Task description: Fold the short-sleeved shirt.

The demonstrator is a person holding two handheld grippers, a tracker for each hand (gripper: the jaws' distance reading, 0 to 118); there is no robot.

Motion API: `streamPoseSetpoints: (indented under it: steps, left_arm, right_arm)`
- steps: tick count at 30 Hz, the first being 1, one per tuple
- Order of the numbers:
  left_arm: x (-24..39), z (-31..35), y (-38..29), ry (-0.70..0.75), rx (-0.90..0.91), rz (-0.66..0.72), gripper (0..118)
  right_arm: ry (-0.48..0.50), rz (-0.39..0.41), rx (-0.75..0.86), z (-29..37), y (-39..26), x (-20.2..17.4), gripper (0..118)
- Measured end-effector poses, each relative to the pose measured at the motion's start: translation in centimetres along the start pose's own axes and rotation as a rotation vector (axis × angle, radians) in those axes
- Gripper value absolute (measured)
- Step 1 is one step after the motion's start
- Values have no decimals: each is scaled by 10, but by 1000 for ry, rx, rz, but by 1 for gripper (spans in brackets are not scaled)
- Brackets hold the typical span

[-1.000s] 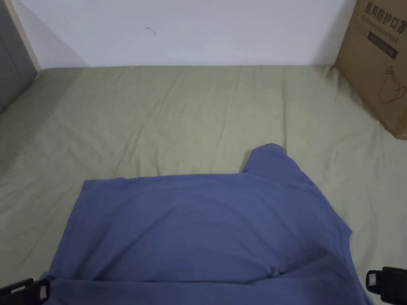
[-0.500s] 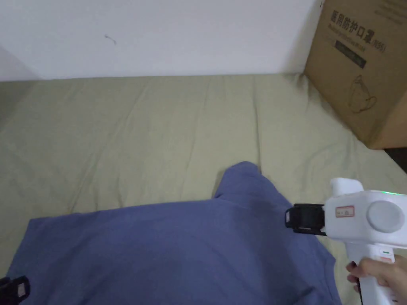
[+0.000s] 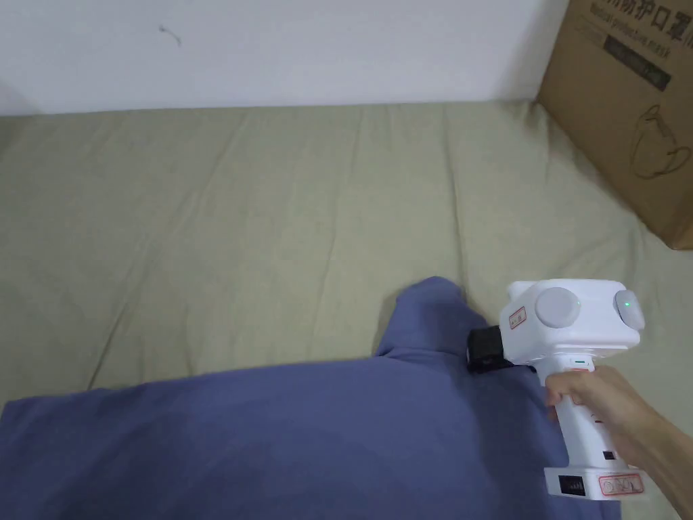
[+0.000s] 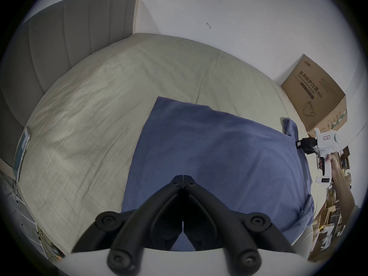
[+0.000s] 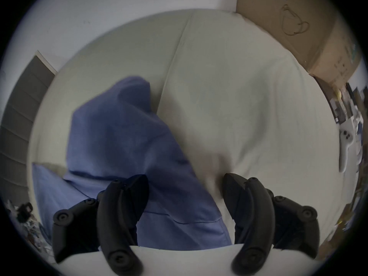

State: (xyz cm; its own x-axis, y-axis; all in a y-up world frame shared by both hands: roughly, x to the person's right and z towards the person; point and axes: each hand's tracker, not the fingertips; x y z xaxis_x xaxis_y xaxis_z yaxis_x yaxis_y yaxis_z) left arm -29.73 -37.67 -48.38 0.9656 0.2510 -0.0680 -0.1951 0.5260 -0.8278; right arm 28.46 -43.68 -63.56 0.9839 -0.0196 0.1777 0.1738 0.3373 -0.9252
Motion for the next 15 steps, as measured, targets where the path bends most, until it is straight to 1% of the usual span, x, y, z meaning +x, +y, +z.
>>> streamPoseSetpoints:
  steps: [1, 2, 3, 4, 5, 6, 7, 8, 9, 10, 11, 12, 15]
  left_arm:
    - [-1, -2, 1, -1, -2, 3, 0]
    - [-1, -3, 2, -3, -3, 7, 0]
    - [-2, -5, 4, -6, -4, 9, 0]
    - [-2, -7, 7, -8, -8, 9, 0]
    - [0, -10, 11, -8, -12, 5, 0]
    - [3, -14, 17, -7, -21, -3, 0]
    - [4, -18, 24, 9, -29, -11, 8]
    - [6, -22, 31, 10, -30, -13, 26]
    - [7, -27, 38, 8, -28, -22, 52]
    - [8, -35, 47, 2, -25, -27, 86]
    - [8, -45, 57, 4, -32, -36, 101]
    - [8, -54, 67, 12, -35, -41, 106]
    - [4, -87, 101, 62, -36, -33, 106]
  right_arm:
    - [-14, 28, 23, 5, 0, -3, 78]
    - [-15, 57, 47, 13, -2, -6, 65]
    - [-16, 90, 60, 17, -3, -8, 46]
    - [-2, 100, 61, 20, -4, -9, 12]
    - [37, 105, 46, 19, -4, -10, 0]
    - [-4, 109, 46, 19, -4, -13, 0]
    - [-21, 139, 40, 18, -3, -16, 0]
    - [-38, 152, 38, 18, -2, -18, 0]
    - [-40, 147, 33, 19, 0, -19, 0]
    - [-42, 152, 30, 20, -1, -22, 0]
    - [-41, 153, 31, 22, 0, -21, 0]
    - [-35, 149, 32, 24, 1, -19, 0]
    - [-5, 115, 32, 28, -2, -15, 0]
